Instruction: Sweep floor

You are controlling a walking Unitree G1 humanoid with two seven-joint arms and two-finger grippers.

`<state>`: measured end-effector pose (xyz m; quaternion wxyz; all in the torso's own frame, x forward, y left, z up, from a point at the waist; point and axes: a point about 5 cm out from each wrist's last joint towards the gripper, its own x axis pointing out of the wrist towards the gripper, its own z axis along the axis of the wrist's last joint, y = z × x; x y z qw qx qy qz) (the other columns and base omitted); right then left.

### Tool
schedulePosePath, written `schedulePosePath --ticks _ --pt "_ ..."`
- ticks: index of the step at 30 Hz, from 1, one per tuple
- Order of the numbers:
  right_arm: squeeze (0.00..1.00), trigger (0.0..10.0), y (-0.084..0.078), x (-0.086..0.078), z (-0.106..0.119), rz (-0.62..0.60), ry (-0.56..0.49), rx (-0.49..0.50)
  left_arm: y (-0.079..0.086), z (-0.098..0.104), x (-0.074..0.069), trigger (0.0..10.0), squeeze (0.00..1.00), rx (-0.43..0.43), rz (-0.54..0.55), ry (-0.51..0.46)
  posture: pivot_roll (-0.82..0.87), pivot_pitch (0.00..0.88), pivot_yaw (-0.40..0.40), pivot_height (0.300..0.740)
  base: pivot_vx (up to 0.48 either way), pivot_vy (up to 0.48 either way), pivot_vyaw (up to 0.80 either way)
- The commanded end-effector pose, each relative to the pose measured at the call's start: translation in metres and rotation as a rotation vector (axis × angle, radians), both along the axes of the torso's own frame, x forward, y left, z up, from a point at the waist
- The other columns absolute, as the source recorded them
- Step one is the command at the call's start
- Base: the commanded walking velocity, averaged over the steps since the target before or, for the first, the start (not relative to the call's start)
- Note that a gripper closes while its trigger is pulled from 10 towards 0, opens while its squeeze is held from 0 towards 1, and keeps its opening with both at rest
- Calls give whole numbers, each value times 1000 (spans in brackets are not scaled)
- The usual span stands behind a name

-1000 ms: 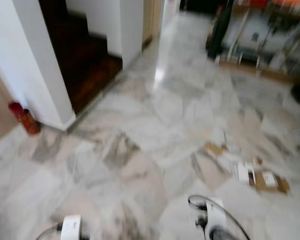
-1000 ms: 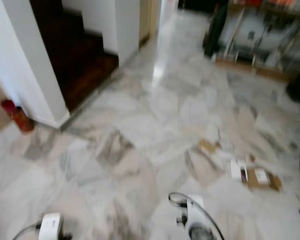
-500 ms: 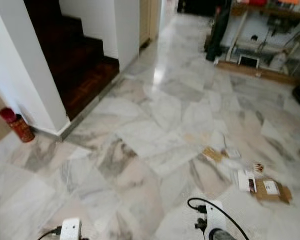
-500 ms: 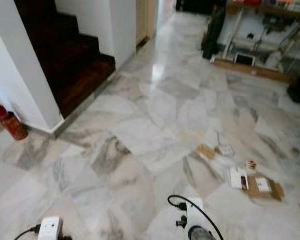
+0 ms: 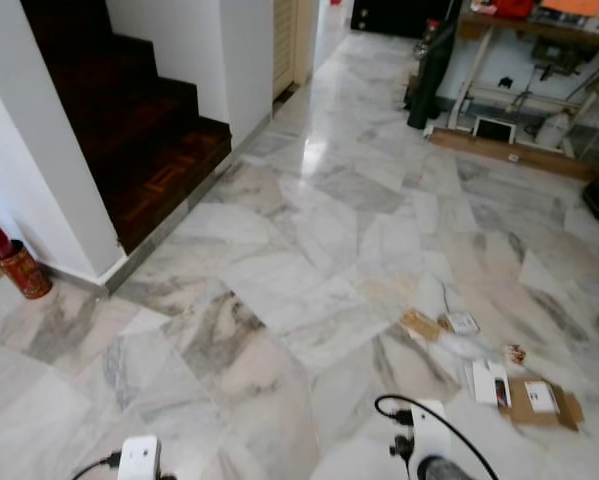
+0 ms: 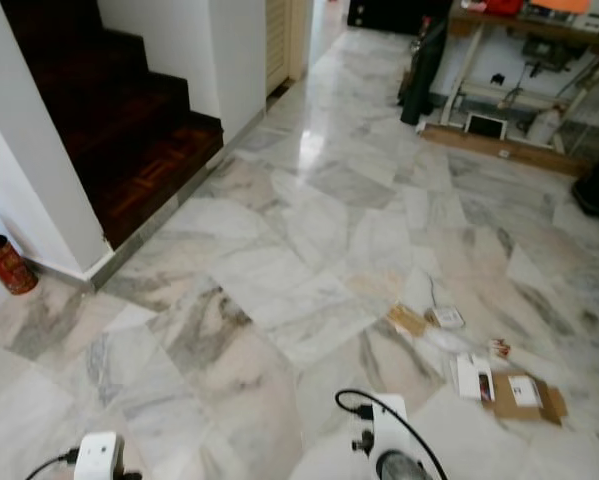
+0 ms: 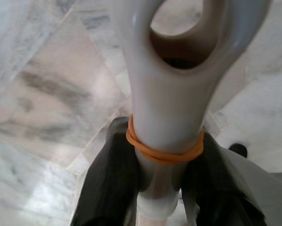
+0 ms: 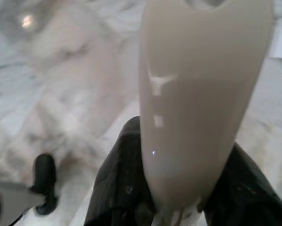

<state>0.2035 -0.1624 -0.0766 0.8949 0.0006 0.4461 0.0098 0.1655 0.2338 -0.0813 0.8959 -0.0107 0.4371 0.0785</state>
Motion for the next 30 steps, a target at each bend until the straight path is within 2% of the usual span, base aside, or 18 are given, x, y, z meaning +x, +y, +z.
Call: schedulePosePath --ticks 1,4,9,11,18,30 --pt "0 10000 -5 3 2 -10 -11 -10 -2 -1 -2 10000 0 -9 4 6 51 30 -69 740 266 0 0" --pt "0 10000 -4 4 2 -13 -15 -10 -1 0 2 10000 0 -2 -8 3 50 0 -39 740 266 0 0" --pt "0 10000 -2 6 3 -25 -20 -7 5 5 9 10000 0 12 -16 -11 42 0 -11 740 266 0 0" --pt "0 10000 0 8 4 -36 -24 -2 12 10 15 10000 0 28 -23 -20 29 0 20 740 266 0 0" --pt "0 10000 6 7 3 -27 -21 0 15 22 37 10000 0 45 -39 -76 37 0 49 740 266 0 0" --pt "0 10000 12 2 1 -37 -18 14 21 26 39 10000 0 51 -31 -89 37 0 64 740 266 0 0"
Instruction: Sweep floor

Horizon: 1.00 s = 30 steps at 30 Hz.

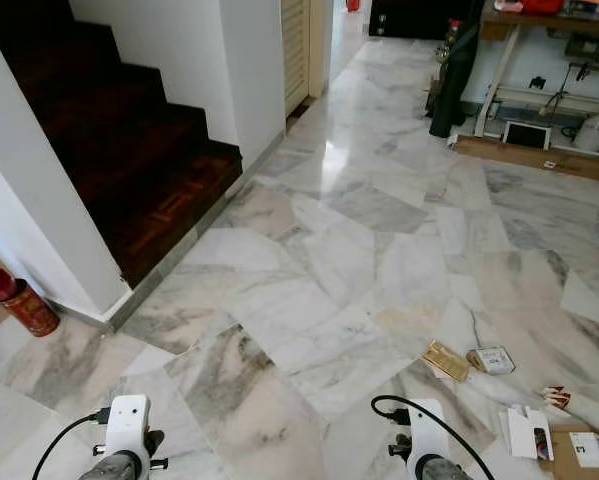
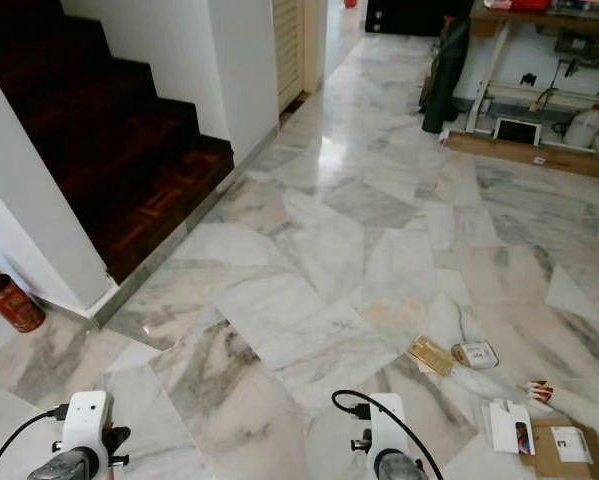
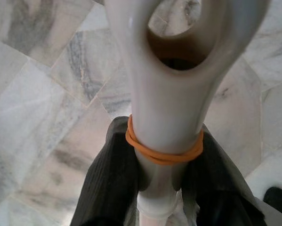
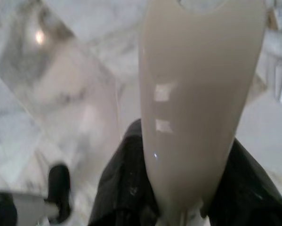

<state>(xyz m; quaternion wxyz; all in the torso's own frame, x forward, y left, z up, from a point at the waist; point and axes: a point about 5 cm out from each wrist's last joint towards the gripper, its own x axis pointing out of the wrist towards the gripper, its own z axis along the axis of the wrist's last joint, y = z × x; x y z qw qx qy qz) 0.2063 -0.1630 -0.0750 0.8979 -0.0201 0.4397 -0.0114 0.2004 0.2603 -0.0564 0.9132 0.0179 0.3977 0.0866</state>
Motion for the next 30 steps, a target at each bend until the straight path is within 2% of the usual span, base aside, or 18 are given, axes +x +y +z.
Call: schedulePosePath --ticks 1,8,15,19,24,30 --pt "0 10000 13 0 0 -18 -8 70 -5 1 4 10000 0 -14 -19 -8 35 0 64 740 266 0 0" --pt "0 10000 4 7 4 -53 -40 47 -11 1 8 10000 0 -45 -33 -19 9 0 32 740 265 0 0" --pt "0 10000 -20 5 5 -110 -51 -55 -27 -3 8 10000 0 -105 -23 -31 9 0 3 740 260 0 0" --pt "0 10000 -28 2 4 -144 -43 -57 -37 -7 5 10000 0 -139 -20 -29 26 0 -29 740 258 0 0" --pt "0 10000 -24 3 5 -92 -42 -56 -43 -9 3 10000 0 -156 -13 -33 41 0 -55 740 259 0 0" --pt "0 10000 -19 6 6 -79 -56 -37 -43 -9 3 10000 0 -159 -15 -36 38 0 -51 740 258 0 0"
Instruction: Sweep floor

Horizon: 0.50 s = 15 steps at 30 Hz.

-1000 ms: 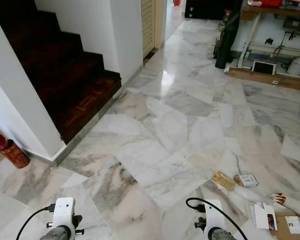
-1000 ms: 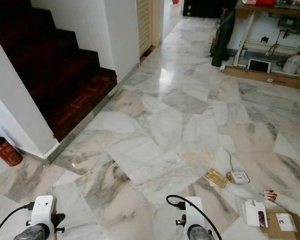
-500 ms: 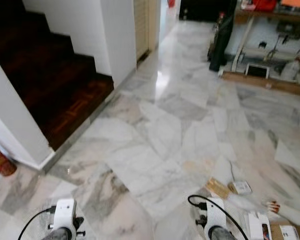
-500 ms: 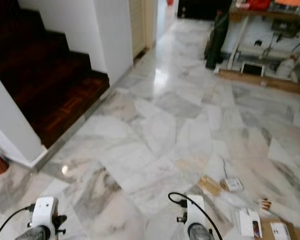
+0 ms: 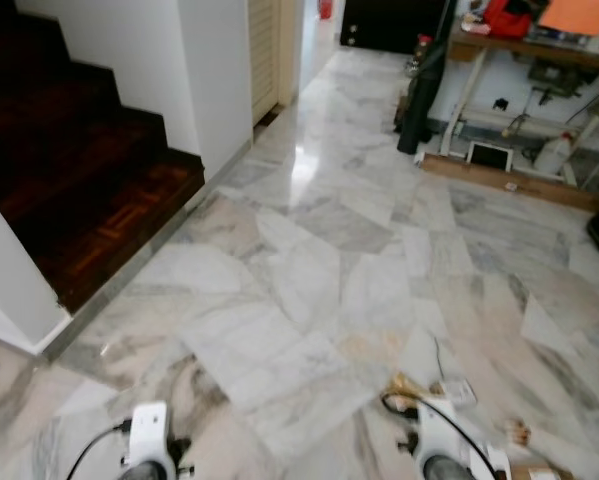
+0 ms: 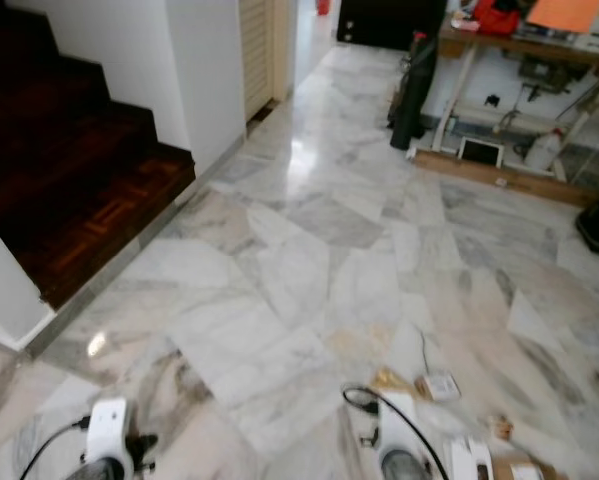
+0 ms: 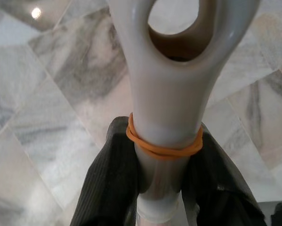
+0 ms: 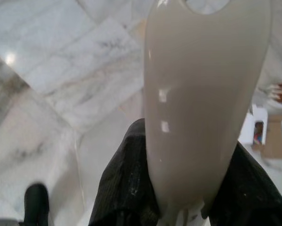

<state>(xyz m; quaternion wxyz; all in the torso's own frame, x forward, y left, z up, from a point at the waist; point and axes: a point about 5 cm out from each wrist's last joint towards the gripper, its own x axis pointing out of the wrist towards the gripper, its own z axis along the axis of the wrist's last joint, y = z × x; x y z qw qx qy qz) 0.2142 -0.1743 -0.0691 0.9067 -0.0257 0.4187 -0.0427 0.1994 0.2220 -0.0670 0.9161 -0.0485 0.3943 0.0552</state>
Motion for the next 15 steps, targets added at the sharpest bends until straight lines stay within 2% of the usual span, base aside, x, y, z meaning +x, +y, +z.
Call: schedulePosePath --ticks 1,15 --pt "0 10000 -7 -1 0 -29 -12 5 -5 2 4 10000 0 -13 -10 -17 33 0 -48 740 255 0 0" --pt "0 10000 -5 -1 0 -57 -14 23 3 7 10 10000 0 -1 -28 -28 36 0 -35 740 256 0 0"
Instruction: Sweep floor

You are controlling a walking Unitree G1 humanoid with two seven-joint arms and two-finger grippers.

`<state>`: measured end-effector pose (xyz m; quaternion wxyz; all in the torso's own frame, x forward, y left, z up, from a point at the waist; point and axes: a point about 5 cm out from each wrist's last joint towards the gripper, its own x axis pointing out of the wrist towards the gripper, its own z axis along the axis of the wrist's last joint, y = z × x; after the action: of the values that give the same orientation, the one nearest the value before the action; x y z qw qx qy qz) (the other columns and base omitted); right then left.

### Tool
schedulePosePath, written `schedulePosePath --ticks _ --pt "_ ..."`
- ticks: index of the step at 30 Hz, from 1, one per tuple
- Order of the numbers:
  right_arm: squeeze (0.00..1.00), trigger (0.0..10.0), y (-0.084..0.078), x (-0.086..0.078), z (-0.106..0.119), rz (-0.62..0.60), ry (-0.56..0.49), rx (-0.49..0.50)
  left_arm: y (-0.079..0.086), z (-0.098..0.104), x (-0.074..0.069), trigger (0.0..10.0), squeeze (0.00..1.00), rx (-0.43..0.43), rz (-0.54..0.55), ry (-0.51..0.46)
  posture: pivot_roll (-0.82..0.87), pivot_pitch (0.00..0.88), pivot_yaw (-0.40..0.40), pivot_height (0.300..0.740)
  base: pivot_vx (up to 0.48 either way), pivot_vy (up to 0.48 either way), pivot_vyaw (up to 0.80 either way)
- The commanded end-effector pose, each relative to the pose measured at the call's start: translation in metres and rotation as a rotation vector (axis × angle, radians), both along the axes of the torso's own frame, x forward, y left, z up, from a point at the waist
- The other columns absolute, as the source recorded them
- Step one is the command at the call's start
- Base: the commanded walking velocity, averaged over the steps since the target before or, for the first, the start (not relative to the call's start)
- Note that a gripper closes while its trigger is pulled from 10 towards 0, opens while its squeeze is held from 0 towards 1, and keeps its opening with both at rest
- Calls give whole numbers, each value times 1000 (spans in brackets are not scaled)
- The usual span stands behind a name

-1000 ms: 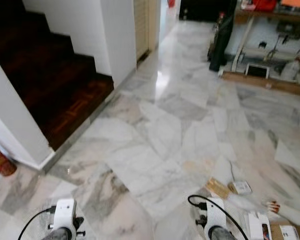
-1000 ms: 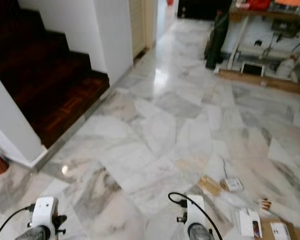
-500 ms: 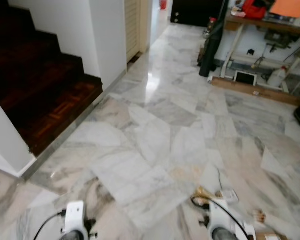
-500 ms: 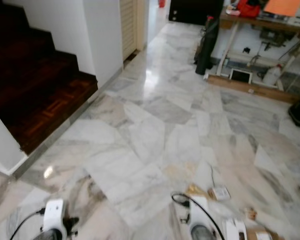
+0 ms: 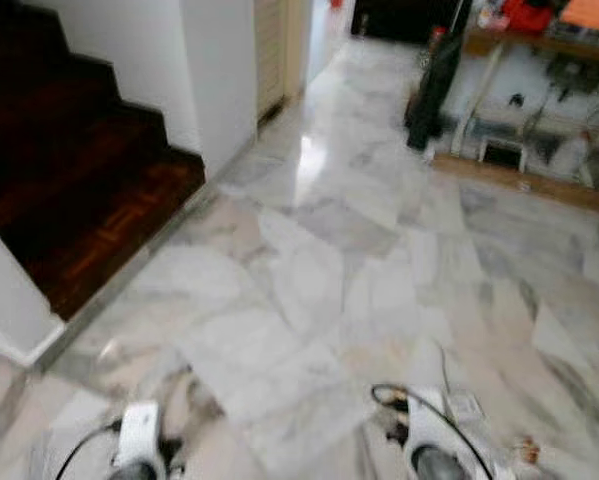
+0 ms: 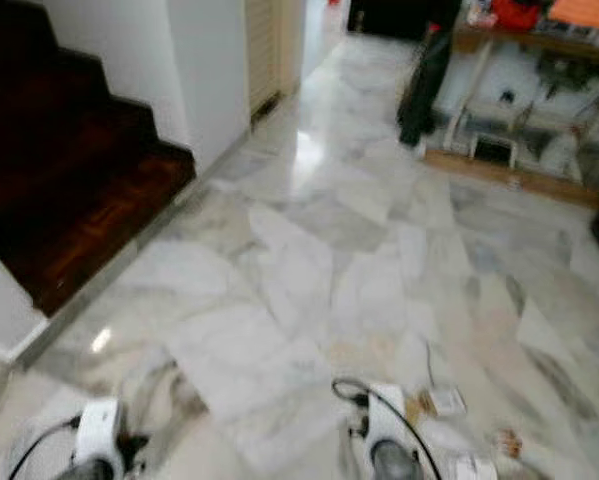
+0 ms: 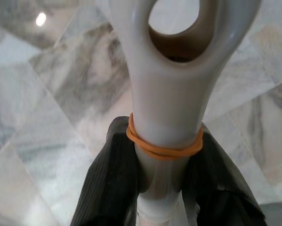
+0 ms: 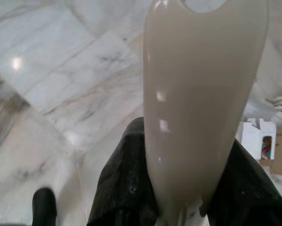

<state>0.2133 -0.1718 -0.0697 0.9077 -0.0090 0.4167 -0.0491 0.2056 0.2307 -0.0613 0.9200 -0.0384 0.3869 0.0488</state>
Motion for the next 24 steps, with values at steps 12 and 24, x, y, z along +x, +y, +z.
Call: schedulePosePath --ticks 12,24 --pt "0 10000 -4 -3 -1 -19 -1 3 -3 -4 -6 10000 0 -11 0 11 32 0 -36 740 210 0 0" --pt "0 10000 -2 -8 -4 -14 6 14 -1 -4 -6 10000 0 14 6 2 38 0 -32 740 0 0 0"
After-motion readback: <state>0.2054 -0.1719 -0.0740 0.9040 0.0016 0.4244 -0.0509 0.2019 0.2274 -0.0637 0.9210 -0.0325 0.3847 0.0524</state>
